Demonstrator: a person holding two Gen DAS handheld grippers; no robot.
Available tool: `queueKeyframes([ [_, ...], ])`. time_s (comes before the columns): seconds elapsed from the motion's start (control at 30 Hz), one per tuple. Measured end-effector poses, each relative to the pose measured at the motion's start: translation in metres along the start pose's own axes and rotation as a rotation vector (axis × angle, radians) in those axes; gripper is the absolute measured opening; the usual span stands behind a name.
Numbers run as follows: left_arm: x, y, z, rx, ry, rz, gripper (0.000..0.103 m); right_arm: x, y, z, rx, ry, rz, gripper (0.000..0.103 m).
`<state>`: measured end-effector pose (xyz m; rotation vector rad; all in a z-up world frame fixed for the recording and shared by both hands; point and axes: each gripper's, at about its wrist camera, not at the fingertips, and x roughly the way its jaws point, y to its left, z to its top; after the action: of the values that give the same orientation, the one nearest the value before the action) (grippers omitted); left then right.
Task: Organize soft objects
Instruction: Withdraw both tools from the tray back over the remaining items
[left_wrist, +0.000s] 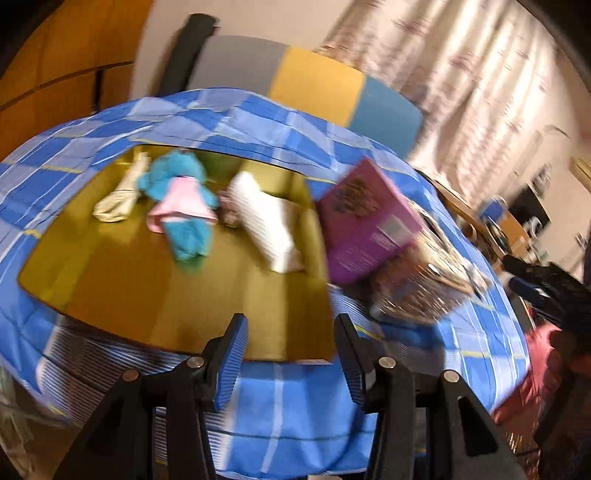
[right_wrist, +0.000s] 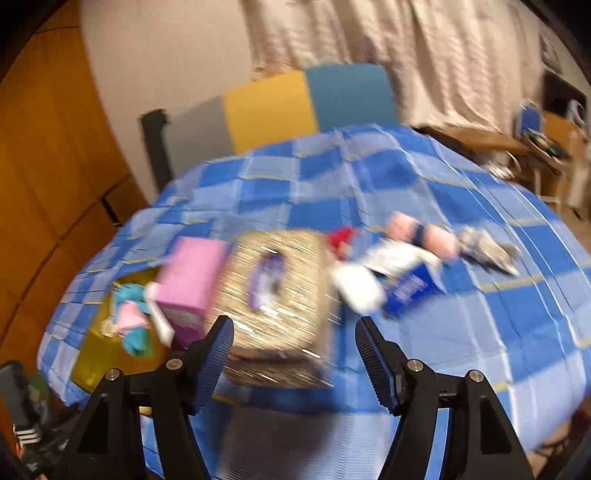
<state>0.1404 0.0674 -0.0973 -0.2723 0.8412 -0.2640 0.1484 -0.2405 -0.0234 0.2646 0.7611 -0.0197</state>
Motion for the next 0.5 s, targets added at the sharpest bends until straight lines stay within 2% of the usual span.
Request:
queueKeyframes([
  [0.13, 0.001, -0.025, -0.014, 0.045, 0.015, -0.037, 0.049, 0.003, -0.052, -0.018, 0.072, 0.059, -0.06, 0.069],
  [0.3, 0.007, -0.061, -0.029, 0.115, 0.056, -0.079, 0.049, 0.008, -0.097, -0.039, 0.107, 0.103, -0.113, 0.069],
  [0.5, 0.017, -0.102, -0.043, 0.215, 0.105, -0.109, 0.049, 0.019, -0.138, -0.051, 0.165, 0.131, -0.105, 0.069],
])
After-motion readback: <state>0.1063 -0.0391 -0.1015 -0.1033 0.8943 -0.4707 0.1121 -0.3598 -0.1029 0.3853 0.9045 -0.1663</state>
